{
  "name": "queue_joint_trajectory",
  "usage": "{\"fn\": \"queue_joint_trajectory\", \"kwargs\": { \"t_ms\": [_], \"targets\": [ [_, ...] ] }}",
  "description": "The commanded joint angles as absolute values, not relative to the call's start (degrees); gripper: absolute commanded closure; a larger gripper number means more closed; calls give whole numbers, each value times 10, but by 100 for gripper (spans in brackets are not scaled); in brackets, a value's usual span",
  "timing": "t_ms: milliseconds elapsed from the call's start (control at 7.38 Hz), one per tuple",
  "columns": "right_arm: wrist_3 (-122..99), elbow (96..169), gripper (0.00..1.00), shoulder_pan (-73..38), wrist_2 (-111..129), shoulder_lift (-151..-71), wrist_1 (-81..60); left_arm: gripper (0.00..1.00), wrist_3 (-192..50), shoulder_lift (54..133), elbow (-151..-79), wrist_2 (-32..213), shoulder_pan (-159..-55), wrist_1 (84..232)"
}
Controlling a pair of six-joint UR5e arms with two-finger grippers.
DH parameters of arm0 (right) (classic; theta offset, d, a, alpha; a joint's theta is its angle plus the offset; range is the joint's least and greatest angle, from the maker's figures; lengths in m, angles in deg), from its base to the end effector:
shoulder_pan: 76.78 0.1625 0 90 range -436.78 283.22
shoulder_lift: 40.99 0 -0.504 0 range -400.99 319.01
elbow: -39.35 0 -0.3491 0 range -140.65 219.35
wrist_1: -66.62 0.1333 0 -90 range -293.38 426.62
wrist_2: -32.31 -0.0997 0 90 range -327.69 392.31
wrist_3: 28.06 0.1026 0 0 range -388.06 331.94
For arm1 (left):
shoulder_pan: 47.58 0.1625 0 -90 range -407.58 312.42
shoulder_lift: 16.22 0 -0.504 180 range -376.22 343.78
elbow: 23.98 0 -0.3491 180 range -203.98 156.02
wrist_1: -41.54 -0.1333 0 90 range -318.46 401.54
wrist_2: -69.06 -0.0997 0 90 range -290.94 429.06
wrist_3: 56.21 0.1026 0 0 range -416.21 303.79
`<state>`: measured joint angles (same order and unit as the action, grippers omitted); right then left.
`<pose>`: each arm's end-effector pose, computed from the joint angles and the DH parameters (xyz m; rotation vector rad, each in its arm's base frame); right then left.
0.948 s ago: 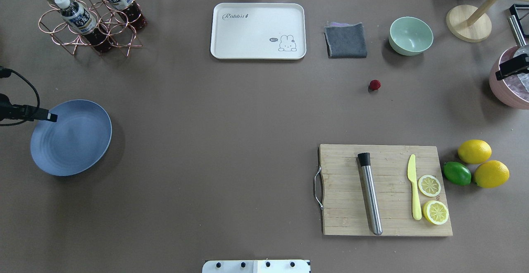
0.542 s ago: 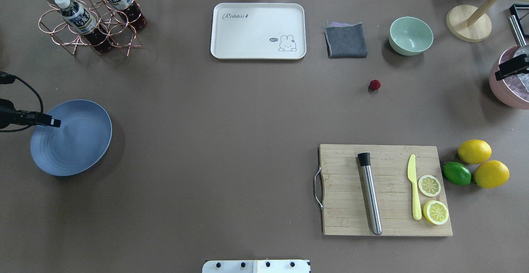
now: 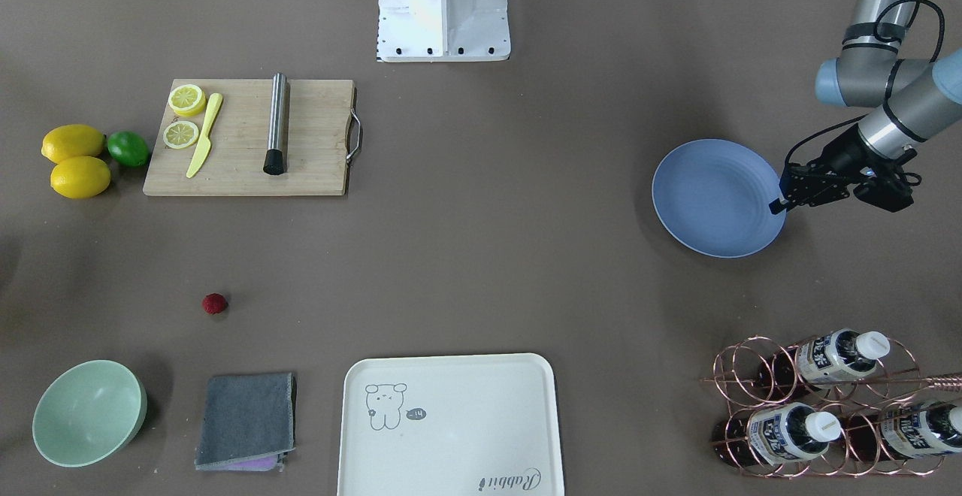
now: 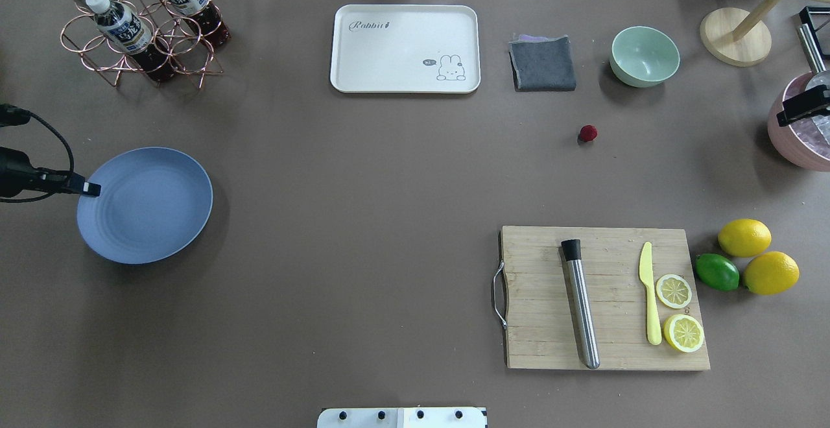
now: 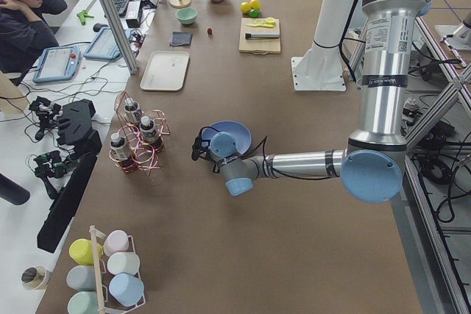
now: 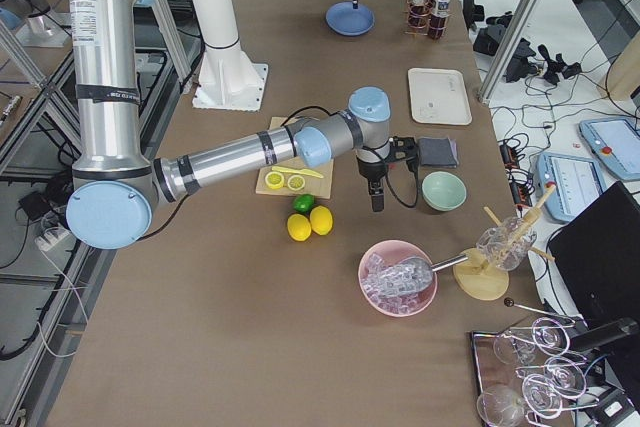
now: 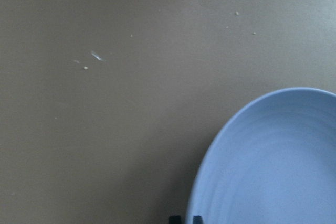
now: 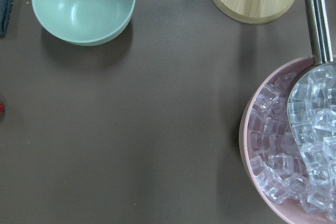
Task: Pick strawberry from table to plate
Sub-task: 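Lower the left gripper to the blue plate's rim and grip it, then slide the blue plate with the left gripper toward the table center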
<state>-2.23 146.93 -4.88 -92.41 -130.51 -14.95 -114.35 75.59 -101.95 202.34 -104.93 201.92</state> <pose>-0.0727 -0.4633 0.5893 0.1928 -0.7188 -0.0114 0.2026 -0.4330 0.6789 0.2124 1.1812 0.0060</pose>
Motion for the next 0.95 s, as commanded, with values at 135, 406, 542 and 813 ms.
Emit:
{"fn": "queue_joint_trajectory", "kwargs": {
  "t_ms": [135, 406, 542, 813],
  "targets": [
    [-22, 1469, 0, -49, -925, -1305, -150, 100, -1294, 826, -1057, 2032, -1040, 2018],
    [-20, 1469, 0, -49, -927, -1304, -150, 100, -1328, 883, -1062, 2009, -1009, 1979],
    [-20, 1469, 0, -49, -928, -1305, -150, 100, -1337, 914, -1085, 1977, -977, 1919],
    [-20, 1468, 0, -49, -931, -1305, -151, 100, -1338, 993, -1117, 1912, -915, 1777]
  ]
}}
